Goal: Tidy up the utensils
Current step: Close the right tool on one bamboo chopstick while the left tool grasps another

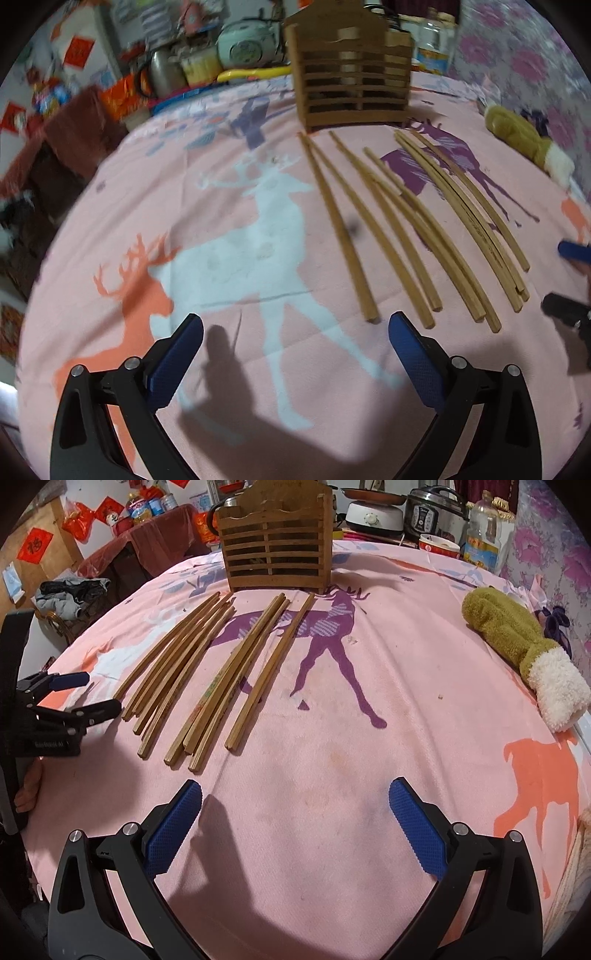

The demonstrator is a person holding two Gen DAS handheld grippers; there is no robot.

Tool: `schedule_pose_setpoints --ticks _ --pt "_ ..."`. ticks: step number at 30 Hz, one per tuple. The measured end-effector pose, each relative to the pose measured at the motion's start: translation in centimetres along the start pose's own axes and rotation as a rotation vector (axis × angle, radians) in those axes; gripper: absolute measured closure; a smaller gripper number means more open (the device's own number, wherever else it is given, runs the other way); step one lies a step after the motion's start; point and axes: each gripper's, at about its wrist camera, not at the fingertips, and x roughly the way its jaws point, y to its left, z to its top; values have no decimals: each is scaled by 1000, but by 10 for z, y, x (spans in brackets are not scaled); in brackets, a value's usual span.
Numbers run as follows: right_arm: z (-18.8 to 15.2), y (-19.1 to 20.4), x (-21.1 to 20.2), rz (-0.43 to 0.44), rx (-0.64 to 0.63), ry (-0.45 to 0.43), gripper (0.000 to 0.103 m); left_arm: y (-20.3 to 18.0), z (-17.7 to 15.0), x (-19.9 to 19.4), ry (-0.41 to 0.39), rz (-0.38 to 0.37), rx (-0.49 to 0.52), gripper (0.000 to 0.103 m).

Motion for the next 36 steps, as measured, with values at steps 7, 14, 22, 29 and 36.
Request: schedule_pose_setpoints --ticks 7,14,22,29,36 --pt "10 18 7 -46 -107 -21 25 0 2 -5 -39 -87 -12 69" --pt "14 15 5 -43 -91 -47 71 13 1 -5 -38 -122 -88 91" --pt "14 -15 6 -2 40 -44 69 10 -1 -5 -36 -114 -74 67" --pt "14 -9 2 -4 10 -64 96 12 -2 -10 -65 -155 -78 97" --pt "13 3 -41 -88 -42 -276 96 11 3 -45 -204 -98 -74 97"
